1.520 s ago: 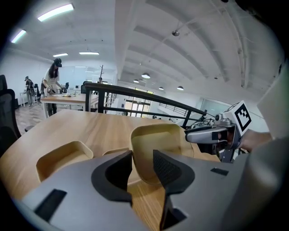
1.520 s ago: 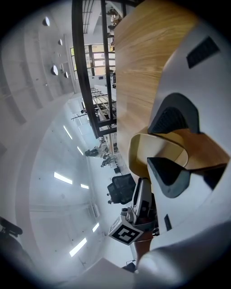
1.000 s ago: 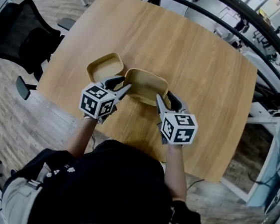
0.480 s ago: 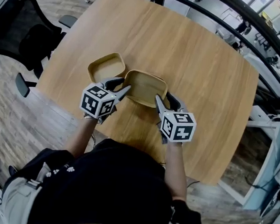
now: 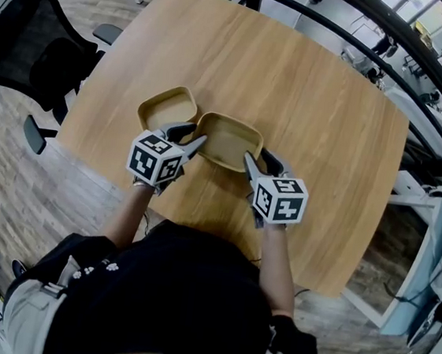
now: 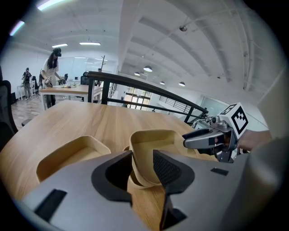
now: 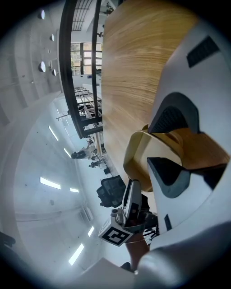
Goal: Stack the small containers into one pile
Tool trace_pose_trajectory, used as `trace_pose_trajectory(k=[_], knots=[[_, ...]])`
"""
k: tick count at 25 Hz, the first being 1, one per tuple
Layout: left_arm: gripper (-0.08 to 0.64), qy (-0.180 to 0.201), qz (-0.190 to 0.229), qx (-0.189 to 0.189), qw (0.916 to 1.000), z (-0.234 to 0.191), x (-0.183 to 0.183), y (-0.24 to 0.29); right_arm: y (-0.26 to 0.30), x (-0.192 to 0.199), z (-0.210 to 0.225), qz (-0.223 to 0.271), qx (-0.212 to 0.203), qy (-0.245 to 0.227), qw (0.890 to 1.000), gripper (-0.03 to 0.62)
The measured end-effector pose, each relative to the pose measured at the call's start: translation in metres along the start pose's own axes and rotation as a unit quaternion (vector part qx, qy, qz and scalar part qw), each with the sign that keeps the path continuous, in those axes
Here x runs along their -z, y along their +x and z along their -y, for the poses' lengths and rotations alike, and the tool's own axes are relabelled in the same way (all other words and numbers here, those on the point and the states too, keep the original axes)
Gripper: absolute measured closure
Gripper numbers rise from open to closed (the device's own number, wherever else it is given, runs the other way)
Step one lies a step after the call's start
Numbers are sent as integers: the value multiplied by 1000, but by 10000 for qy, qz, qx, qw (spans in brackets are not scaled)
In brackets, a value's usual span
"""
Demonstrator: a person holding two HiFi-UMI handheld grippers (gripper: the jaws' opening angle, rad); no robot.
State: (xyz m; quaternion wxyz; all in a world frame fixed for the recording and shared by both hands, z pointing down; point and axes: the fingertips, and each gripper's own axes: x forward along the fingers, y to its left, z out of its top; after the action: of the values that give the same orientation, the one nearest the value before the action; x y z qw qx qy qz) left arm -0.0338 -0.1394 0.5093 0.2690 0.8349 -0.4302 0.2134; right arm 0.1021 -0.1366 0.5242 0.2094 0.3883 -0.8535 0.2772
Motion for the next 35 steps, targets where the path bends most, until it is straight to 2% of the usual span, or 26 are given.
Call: trace_pose_trajectory(k=[7, 15, 35], knots=[[426, -23, -7, 53, 10000, -4, -6, 7, 6, -1, 7, -26, 3, 97, 9999, 425], [426, -75, -140, 119, 9998, -6, 3, 12, 13, -4, 12, -12, 26, 140, 9999, 425], [426, -48, -185, 83, 9998, -12, 7, 16, 22, -1, 14, -104, 61, -17, 9999, 425]])
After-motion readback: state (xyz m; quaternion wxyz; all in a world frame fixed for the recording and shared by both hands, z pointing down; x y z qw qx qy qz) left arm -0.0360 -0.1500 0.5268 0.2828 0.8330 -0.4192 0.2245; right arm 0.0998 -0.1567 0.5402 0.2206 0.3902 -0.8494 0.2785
